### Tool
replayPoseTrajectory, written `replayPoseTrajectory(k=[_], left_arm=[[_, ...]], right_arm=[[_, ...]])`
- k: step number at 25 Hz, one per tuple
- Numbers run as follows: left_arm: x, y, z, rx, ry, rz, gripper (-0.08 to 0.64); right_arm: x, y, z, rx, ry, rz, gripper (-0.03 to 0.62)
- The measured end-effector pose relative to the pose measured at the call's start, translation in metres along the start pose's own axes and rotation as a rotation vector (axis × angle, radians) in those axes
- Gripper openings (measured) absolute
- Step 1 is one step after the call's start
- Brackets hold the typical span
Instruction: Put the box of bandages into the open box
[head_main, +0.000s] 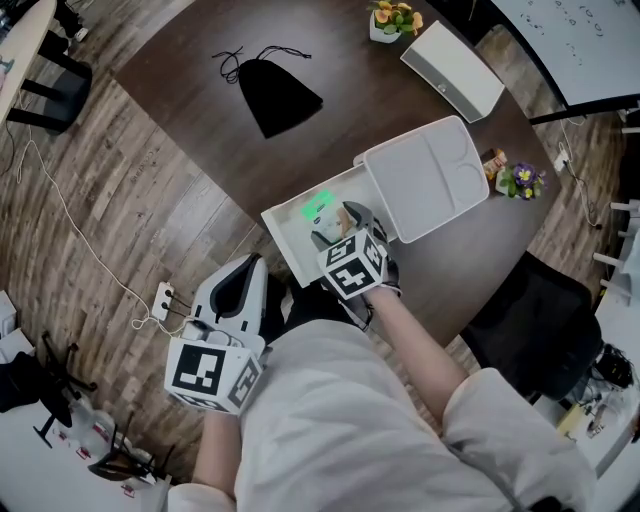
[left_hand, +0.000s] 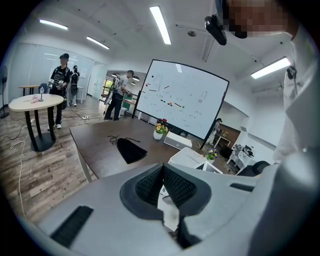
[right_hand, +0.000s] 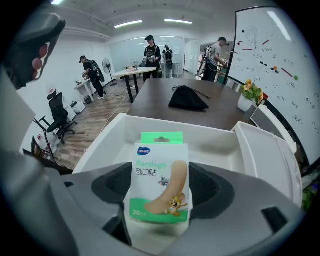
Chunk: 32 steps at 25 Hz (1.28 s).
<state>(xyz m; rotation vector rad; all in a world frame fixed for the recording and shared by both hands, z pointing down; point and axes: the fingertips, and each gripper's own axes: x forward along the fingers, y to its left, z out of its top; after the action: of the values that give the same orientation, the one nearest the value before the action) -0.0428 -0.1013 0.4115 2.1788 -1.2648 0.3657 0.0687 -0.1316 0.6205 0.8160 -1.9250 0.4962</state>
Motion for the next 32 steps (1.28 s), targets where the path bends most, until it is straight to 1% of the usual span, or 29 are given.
replayPoseTrajectory(k=[5,12,23,32], left_arm=[[-0.002,0.004,0.000,-0.005,-0.002,0.011,0.003],[-0.003,0.006,0.000,-0.008,-0.003,0.018,0.004],[-0.002,0.004,0.001,-0.006,-0.010,0.025,0.004],[-0.005,0.002,-0.004,-0.016,0.005,0.043,0.003]], right_arm=[[0.006,0.001,-0.005,-0.017,0.046,-0.008,0.356],[0.009,-0.001,-0.008,-0.001,0.088,-0.011,0.359],[0.012,-0.001,-0.012,-0.017,0.114,-0.028,0.360],[0.011,-0.002,-0.009,-0.010,0.097,-0.033,0.365]])
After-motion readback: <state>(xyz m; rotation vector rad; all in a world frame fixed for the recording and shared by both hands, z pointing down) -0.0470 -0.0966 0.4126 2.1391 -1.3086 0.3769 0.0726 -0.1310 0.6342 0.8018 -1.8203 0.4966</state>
